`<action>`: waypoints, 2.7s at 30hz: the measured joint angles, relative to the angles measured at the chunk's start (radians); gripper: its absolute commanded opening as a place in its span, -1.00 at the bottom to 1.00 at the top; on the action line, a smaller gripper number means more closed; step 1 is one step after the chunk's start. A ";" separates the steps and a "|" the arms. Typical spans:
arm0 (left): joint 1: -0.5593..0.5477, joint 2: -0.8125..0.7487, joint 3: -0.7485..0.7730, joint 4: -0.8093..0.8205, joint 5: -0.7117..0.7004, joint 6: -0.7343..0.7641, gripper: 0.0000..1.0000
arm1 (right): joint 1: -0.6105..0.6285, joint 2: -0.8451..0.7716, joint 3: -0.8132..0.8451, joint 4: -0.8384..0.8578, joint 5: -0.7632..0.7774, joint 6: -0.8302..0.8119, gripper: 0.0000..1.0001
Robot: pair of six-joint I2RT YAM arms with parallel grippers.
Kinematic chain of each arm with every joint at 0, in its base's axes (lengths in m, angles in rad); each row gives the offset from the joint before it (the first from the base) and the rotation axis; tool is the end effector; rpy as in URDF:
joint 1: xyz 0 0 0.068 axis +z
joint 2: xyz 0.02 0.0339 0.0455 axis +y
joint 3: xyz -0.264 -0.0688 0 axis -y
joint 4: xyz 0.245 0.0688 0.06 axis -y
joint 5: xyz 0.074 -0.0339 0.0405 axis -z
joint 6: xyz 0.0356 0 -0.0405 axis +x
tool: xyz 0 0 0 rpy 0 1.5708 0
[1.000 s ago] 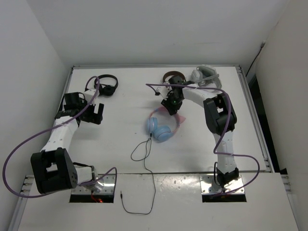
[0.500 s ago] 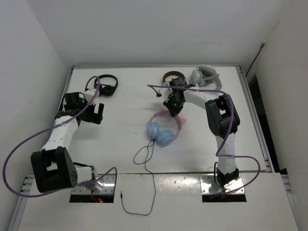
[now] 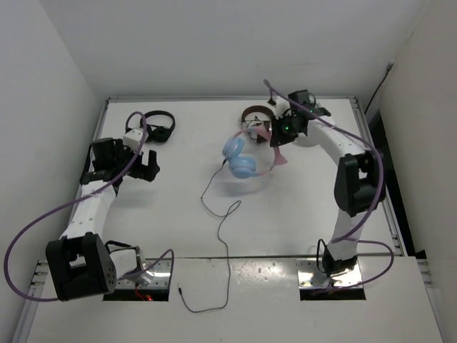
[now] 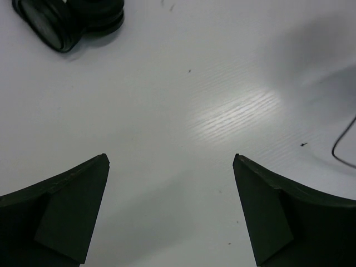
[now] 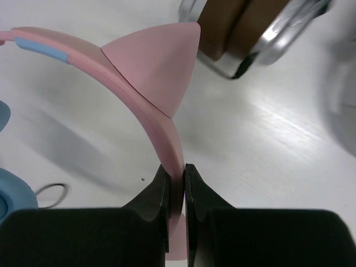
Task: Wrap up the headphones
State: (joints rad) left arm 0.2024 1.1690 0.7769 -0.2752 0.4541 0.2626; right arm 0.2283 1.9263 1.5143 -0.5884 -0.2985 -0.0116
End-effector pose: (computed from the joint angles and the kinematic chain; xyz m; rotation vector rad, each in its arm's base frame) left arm 0.2474 0.0348 0.2527 0.3066 2.1489 -0.2438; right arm 0.4055 0.1050 0.2269 -0.4198 2.5369 0.4655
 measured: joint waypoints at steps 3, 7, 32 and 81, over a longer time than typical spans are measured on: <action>0.000 -0.039 -0.016 0.014 0.094 -0.002 1.00 | -0.056 -0.080 0.002 0.035 -0.026 0.054 -1.00; -0.001 -0.031 -0.016 0.026 0.205 -0.006 1.00 | -0.120 -0.166 -0.002 0.075 -0.083 0.131 -1.00; -0.593 0.095 -0.164 0.240 0.197 -0.184 0.65 | -0.225 -0.281 -0.112 0.200 -0.065 0.448 -1.00; -0.986 0.455 0.059 -0.151 0.121 0.018 0.21 | -0.261 -0.300 -0.193 0.187 0.089 0.747 -1.00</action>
State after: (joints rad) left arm -0.7841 1.6238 0.8356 -0.4263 0.5755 0.2802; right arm -0.0322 1.6260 1.3216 -0.4019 -0.2092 0.7349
